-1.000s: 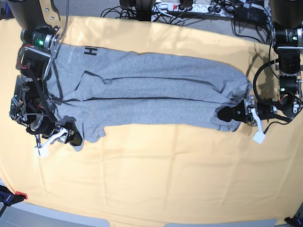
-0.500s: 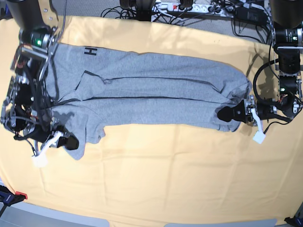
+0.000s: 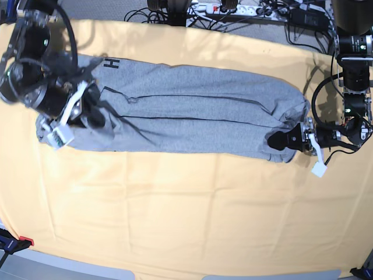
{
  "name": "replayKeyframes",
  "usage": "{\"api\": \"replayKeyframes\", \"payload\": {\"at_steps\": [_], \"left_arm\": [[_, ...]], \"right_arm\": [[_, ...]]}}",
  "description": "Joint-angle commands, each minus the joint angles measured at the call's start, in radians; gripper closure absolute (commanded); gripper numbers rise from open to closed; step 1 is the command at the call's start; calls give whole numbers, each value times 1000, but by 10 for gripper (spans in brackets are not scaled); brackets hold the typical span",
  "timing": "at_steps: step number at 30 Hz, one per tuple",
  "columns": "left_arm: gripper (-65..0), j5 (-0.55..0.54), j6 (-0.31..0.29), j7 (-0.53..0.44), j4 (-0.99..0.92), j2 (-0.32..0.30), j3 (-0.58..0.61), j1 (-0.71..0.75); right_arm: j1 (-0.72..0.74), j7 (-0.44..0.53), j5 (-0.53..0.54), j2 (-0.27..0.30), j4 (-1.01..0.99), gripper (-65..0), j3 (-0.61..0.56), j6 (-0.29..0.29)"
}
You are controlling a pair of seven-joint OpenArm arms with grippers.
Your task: Layout the t-shirt on the table in an organized manner, then fold the t-shirt properly
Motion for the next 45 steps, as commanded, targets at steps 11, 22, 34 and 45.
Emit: {"api": "replayKeyframes", "payload": {"at_steps": [11,22,34,45], "left_arm": [[-435,27,-1,9,7,-18,-5,-21],[-435,27,-1,9,7,-17,-193,-83],[-434,27,25,9,7,-80,-533,-68],[-435,27,24,9,7,-122,-543,14]], "right_arm": [[-119,-8,-113,55,71,0,5,6],[-140,-13,-158,113,31,-302,5,6],[-134,98,51,193,114,-266,96,6],[-61,188,-63,135,68,0,103,6]]}}
